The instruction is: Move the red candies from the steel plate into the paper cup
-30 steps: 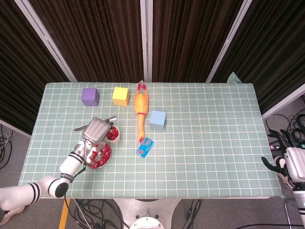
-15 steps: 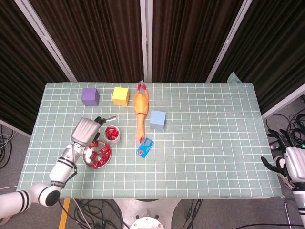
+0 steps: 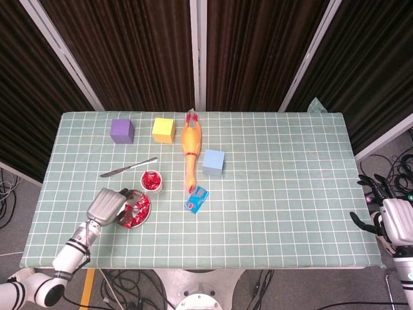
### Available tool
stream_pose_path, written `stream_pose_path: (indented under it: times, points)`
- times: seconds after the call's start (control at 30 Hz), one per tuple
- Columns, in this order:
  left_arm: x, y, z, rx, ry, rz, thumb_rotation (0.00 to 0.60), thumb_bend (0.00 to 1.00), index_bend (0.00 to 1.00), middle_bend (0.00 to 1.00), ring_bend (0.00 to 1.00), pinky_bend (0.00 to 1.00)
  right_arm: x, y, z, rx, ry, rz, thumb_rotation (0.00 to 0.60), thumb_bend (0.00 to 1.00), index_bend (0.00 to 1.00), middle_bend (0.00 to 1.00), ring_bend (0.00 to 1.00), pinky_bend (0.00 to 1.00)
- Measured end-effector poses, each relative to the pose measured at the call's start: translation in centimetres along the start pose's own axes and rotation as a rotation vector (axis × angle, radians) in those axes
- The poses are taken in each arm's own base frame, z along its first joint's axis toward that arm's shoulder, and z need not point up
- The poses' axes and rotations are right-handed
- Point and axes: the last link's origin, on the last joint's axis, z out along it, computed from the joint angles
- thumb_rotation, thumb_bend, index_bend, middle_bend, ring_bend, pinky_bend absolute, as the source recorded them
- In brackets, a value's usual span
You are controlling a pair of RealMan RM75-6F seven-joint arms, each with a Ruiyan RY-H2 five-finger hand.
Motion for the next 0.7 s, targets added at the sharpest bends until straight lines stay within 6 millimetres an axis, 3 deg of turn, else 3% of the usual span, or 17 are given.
stream_pose_path:
  times: [0.27, 0.7]
  points:
    - [-2.3, 0.2, 0.8, 0.018, -0.054, 0.03, 0.6, 0.34, 0.43, 0.48, 0.87, 1.0, 0.1, -0.1, 0.0, -0.001, 0.001, -0.004, 0.6, 0.2, 0.12, 0.24, 0.07, 0.43]
    - [-3.6, 0.2, 1.2, 0.044, -0.075, 0.016, 0.6, 0.34, 0.47, 0.51, 0.88, 1.0, 0.1, -0.2, -0.1, -0.003, 0.002, -0.006, 0.6, 0.19, 0.12, 0.24, 0.07, 0.43]
